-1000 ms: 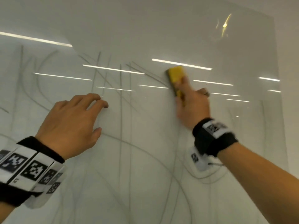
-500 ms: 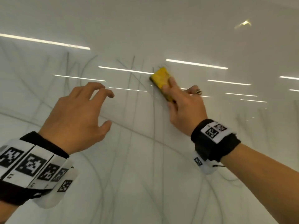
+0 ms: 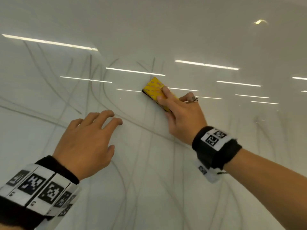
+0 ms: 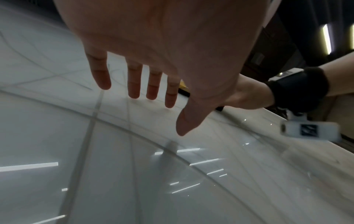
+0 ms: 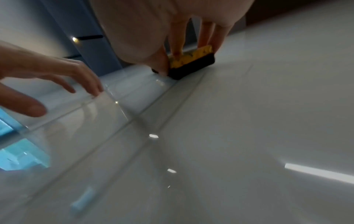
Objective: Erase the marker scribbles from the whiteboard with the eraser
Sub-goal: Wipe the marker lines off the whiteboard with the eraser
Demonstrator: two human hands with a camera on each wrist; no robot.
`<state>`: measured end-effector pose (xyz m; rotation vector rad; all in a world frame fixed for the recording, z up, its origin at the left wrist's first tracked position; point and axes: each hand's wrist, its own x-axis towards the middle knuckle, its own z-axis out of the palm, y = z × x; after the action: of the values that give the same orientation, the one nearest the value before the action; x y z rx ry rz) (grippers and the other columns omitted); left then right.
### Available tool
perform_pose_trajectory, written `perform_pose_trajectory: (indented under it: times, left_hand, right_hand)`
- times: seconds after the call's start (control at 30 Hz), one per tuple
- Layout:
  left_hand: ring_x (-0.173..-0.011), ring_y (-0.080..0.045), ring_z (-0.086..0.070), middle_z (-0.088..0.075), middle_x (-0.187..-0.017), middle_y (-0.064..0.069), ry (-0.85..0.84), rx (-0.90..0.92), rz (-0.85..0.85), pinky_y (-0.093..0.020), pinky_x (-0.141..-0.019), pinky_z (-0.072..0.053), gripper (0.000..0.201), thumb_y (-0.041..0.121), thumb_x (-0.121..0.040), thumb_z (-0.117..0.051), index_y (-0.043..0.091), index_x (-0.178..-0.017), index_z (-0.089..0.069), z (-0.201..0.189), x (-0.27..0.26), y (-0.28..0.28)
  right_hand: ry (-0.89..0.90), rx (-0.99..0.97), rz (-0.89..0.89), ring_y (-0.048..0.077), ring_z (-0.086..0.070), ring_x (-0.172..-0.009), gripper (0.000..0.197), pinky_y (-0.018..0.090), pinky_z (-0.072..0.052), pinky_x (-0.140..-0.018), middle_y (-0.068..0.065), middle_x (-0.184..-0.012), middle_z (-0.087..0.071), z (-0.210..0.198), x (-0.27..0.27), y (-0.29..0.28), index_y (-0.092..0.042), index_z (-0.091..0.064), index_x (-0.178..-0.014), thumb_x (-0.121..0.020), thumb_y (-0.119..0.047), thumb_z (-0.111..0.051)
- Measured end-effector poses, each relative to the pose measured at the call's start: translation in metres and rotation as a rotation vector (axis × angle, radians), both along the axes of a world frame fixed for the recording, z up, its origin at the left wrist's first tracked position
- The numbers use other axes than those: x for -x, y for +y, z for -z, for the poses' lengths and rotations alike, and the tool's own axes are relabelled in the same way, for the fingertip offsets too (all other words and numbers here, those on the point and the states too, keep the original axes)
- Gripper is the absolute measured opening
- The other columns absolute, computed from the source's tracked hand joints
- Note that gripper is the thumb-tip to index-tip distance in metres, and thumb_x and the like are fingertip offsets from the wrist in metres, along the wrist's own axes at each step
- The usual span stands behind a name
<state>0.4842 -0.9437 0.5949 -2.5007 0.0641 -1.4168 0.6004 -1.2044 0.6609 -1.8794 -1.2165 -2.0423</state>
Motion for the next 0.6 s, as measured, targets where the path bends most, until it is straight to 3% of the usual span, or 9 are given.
perform_pose_trajectory:
  times: [0.03,0.1,0.17,0.23,0.33,0.4,0.47,0.53,0.6]
  left_hand:
    - [-0.122,-0.023,-0.052,-0.046,-0.143,0.005,0.011,-0.007,0.000,-0.046,-0.089,-0.048,0.063,0.042,-0.075,-0.072,0.031,-0.134,-0.050,0.000,0.001,0.000]
    - [-0.123,-0.021,-0.051,-0.044,-0.145,0.008,0.034,-0.008,0.010,-0.045,-0.094,-0.046,0.059,0.044,-0.079,-0.067,0.034,-0.135,-0.049,-0.003,0.004,0.001]
    - [-0.129,-0.018,-0.047,-0.040,-0.149,0.010,0.054,-0.003,0.013,-0.044,-0.101,-0.043,0.058,0.047,-0.083,-0.060,0.037,-0.138,-0.046,-0.002,0.006,0.001]
    - [-0.134,-0.017,-0.044,-0.038,-0.153,0.010,0.058,0.005,0.008,-0.044,-0.107,-0.040,0.059,0.047,-0.085,-0.060,0.038,-0.141,-0.044,0.001,0.005,0.000]
    - [-0.132,-0.019,-0.047,-0.042,-0.151,0.007,0.047,0.012,0.012,-0.045,-0.106,-0.041,0.060,0.043,-0.082,-0.064,0.036,-0.139,-0.047,0.003,0.005,-0.001]
    - [-0.131,-0.019,-0.047,-0.042,-0.150,0.007,0.048,0.010,0.008,-0.046,-0.106,-0.041,0.058,0.042,-0.082,-0.064,0.036,-0.138,-0.048,0.001,0.005,0.000]
    - [-0.131,-0.018,-0.046,-0.040,-0.150,0.008,0.050,0.010,0.006,-0.046,-0.107,-0.039,0.057,0.044,-0.083,-0.062,0.036,-0.138,-0.047,-0.002,0.007,0.000]
    - [-0.134,-0.016,-0.043,-0.034,-0.153,0.011,0.068,0.021,0.013,-0.045,-0.111,-0.035,0.055,0.047,-0.087,-0.057,0.038,-0.140,-0.044,-0.003,0.010,-0.001]
    - [-0.135,-0.013,-0.040,-0.029,-0.154,0.013,0.081,0.038,0.010,-0.041,-0.112,-0.034,0.053,0.048,-0.090,-0.054,0.040,-0.140,-0.042,-0.003,0.015,0.002]
  right_hand:
    - [-0.021,0.058,0.023,0.035,-0.057,-0.071,0.046,0.043,-0.048,-0.083,0.005,-0.139,-0.063,-0.009,-0.004,-0.009,-0.019,-0.067,-0.123,-0.080,-0.004,-0.067]
    - [0.013,0.024,0.102,0.041,-0.061,-0.079,0.054,0.045,-0.048,-0.087,0.008,-0.130,-0.069,-0.046,-0.002,-0.029,-0.021,-0.063,-0.131,-0.081,-0.003,-0.066]
    - [0.157,-0.227,0.163,0.045,-0.058,-0.096,0.055,0.039,-0.045,-0.086,0.016,-0.110,-0.067,-0.092,0.006,-0.050,-0.025,-0.053,-0.140,-0.089,-0.009,-0.062]
    - [0.277,-0.392,0.179,0.039,-0.054,-0.106,0.045,0.033,-0.039,-0.082,0.009,-0.114,-0.057,-0.120,0.009,-0.059,-0.026,-0.050,-0.137,-0.094,-0.013,-0.057]
    - [0.183,-0.264,0.171,0.042,-0.053,-0.100,0.047,0.036,-0.039,-0.078,0.010,-0.144,-0.041,-0.095,0.012,-0.031,-0.026,-0.051,-0.127,-0.086,-0.007,-0.063]
    - [0.163,-0.055,0.112,0.039,-0.050,-0.090,0.057,0.036,-0.038,-0.074,0.016,-0.139,-0.038,-0.048,0.010,-0.004,-0.033,-0.050,-0.125,-0.078,-0.003,-0.066]
    - [0.129,0.139,0.106,0.037,-0.048,-0.087,0.059,0.041,-0.045,-0.076,0.017,-0.137,-0.040,-0.009,0.011,0.013,-0.030,-0.053,-0.125,-0.075,-0.004,-0.068]
    - [0.079,0.228,0.141,0.039,-0.049,-0.090,0.055,0.045,-0.047,-0.082,0.015,-0.144,-0.039,-0.019,0.013,0.008,-0.028,-0.054,-0.127,-0.079,-0.006,-0.067]
    - [0.079,0.094,0.160,0.043,-0.049,-0.098,0.051,0.047,-0.045,-0.088,0.012,-0.149,-0.037,-0.062,0.009,-0.005,-0.028,-0.051,-0.129,-0.085,-0.008,-0.063]
